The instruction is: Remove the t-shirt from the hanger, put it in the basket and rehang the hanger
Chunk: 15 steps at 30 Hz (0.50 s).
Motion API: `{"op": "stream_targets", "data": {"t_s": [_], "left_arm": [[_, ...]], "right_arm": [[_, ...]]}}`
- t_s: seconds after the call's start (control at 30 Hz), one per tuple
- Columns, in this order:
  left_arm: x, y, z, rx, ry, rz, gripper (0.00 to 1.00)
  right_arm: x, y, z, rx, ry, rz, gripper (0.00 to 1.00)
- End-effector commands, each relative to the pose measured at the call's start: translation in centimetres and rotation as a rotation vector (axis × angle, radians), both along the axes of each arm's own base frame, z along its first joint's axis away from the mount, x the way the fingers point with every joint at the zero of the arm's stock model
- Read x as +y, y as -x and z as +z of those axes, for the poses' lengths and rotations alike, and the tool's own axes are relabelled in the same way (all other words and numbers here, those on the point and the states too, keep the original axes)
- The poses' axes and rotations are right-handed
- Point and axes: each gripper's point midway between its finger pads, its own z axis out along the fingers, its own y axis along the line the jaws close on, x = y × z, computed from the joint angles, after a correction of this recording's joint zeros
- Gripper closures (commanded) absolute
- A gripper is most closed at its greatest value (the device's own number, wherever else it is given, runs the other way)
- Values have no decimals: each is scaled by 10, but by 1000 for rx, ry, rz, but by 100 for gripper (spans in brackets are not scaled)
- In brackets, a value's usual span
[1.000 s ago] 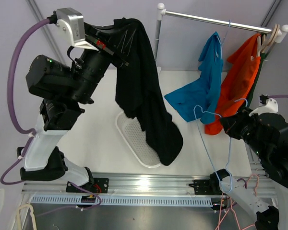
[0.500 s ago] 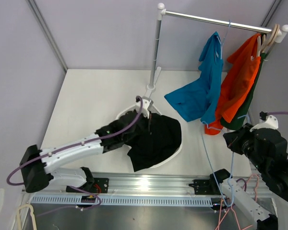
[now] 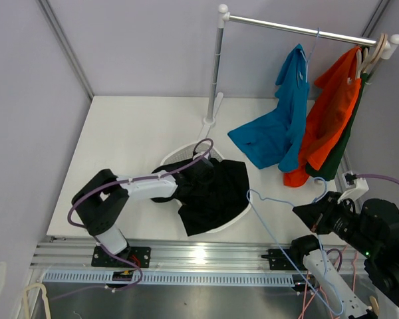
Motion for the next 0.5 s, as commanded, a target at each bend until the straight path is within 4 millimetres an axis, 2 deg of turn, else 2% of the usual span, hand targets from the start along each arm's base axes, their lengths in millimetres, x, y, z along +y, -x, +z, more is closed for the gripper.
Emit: {"op": "stream_targets", "data": {"t_s": [0.0, 0.17, 0.2, 0.23, 0.27, 0.33, 0.37, 0.43, 0.47], "left_arm": [[-2, -7, -1, 52, 70, 23, 99], [-3, -11, 16, 7, 88, 11, 98], [-2, -10, 17, 11, 81, 5, 87], [-3, -13, 20, 3, 74, 1, 30], [0, -12, 19, 11, 62, 10, 1], [4, -9, 23, 23, 45, 22, 1], [3, -10, 43, -12, 90, 22, 1], [8, -4, 62, -71, 144, 21, 0], [8, 0, 78, -113, 170, 7, 1]], "right_arm": [[1, 6, 9, -55, 28, 48, 100], [5, -1, 12, -68, 24, 58, 100], [6, -4, 15, -79, 19, 58, 100], [6, -8, 15, -78, 20, 54, 100], [8, -16, 24, -119, 10, 48, 100], [11, -32, 33, -166, 10, 43, 100], [14, -52, 43, -196, 9, 30, 100], [15, -79, 54, -234, 30, 1, 100], [20, -105, 65, -263, 32, -9, 100]]}}
